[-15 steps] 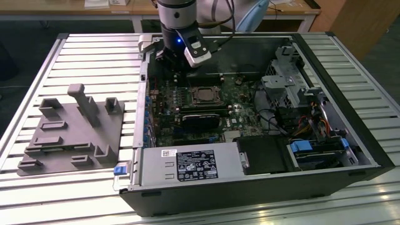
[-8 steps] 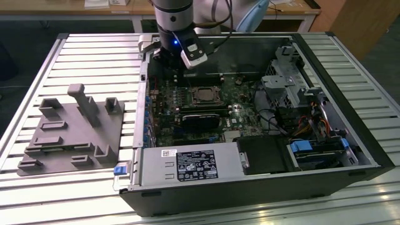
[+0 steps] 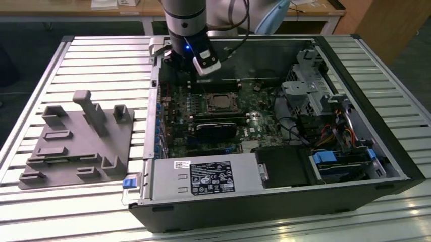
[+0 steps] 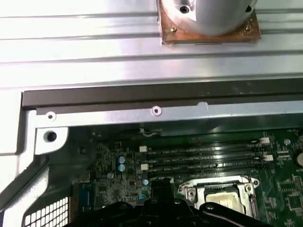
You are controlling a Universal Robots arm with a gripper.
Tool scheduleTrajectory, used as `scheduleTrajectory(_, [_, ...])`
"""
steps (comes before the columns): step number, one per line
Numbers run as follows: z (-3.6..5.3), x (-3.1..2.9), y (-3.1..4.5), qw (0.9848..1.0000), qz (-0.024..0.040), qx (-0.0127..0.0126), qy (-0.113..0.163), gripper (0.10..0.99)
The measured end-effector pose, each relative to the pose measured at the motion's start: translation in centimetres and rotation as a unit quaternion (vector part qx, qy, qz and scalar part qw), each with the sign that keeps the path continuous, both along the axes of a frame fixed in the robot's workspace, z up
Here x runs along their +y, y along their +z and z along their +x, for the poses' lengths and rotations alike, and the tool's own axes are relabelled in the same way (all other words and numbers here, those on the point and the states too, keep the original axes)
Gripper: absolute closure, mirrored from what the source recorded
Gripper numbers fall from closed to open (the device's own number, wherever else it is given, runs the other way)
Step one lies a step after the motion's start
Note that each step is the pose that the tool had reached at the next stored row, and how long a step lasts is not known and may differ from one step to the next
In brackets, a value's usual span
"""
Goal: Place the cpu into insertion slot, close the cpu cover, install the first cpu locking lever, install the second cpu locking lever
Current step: 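Install the first cpu locking lever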
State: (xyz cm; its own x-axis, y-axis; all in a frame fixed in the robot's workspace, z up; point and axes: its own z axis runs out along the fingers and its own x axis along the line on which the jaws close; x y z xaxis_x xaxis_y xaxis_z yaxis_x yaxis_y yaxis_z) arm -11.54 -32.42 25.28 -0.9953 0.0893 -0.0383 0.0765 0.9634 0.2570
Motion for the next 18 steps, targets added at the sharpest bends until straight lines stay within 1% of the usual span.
scheduleTrajectory(2, [0.0, 0.01, -0.15, 1.0, 0.003, 0.0, 0.0, 0.98])
scheduleTrajectory(5, [0.06, 0.0, -0.3, 1.0, 0.0042, 0.0, 0.0, 0.98])
scheduleTrajectory(8, [0.35, 0.0, -0.36, 1.0, 0.005, 0.0001, 0.0, 0.98])
scheduleTrajectory(11, [0.84, 0.0, -0.39, 1.0, 0.0052, 0.0001, 0.0, 0.98])
scheduleTrajectory(18, [2.5, 0.0, -0.43, 1.0, 0.0052, 0.0002, 0.0, 0.98])
